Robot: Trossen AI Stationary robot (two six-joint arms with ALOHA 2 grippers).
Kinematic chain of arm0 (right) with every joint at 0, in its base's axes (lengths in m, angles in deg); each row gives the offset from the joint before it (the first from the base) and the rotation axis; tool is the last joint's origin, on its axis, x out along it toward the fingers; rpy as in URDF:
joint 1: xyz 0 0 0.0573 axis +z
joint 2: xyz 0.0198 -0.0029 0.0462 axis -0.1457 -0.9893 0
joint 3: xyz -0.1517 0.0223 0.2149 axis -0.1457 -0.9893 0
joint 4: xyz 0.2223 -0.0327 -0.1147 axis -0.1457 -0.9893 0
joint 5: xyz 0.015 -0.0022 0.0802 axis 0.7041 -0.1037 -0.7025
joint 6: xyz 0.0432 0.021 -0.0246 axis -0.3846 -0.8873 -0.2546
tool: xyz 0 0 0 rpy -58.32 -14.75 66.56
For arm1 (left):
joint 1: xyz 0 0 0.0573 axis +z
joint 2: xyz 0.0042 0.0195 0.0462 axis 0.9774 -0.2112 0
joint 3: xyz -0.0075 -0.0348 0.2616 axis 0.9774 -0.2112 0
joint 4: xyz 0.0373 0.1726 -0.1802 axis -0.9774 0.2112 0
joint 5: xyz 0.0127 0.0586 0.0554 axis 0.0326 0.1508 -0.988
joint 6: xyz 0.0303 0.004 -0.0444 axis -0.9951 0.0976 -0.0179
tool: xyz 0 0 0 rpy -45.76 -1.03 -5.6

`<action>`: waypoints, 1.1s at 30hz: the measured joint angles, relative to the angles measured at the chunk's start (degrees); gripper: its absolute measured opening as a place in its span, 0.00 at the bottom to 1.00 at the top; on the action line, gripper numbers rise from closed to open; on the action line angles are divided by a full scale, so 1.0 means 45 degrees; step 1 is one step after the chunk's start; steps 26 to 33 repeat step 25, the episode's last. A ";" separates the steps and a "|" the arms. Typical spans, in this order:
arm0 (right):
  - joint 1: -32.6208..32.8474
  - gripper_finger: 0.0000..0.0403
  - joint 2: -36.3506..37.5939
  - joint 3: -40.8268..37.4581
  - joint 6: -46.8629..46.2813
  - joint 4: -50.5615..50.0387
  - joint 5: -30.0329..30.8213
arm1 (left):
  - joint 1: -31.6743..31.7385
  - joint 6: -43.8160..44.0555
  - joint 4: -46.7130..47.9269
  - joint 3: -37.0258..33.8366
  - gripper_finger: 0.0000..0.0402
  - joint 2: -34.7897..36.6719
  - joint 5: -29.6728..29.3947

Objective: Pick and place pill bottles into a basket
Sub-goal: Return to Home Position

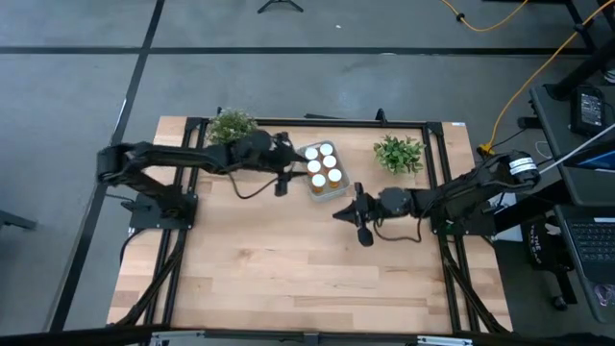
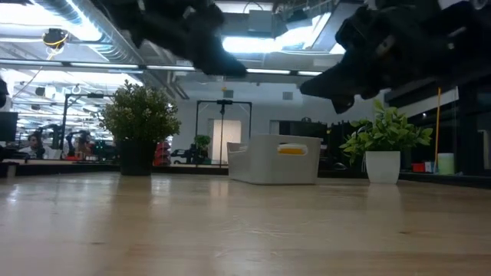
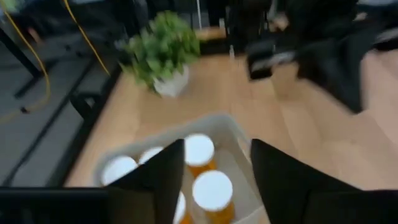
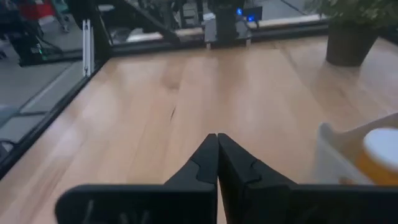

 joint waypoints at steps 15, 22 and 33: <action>-0.3337 0.01 0.6692 -0.0007 0.2855 -0.5933 -0.1983 | 0.0599 0.0512 0.0367 -0.3918 0.01 0.7580 -0.0258; -0.3503 0.01 1.0040 -0.2067 0.2941 -0.5570 -0.1969 | 0.0616 0.0805 0.0311 -0.6485 0.01 1.1692 -0.1610; -0.3503 0.01 1.1579 -0.2953 0.2984 -0.5563 -0.1958 | 0.0616 0.0815 0.0227 -0.7281 0.00 1.3131 -0.1720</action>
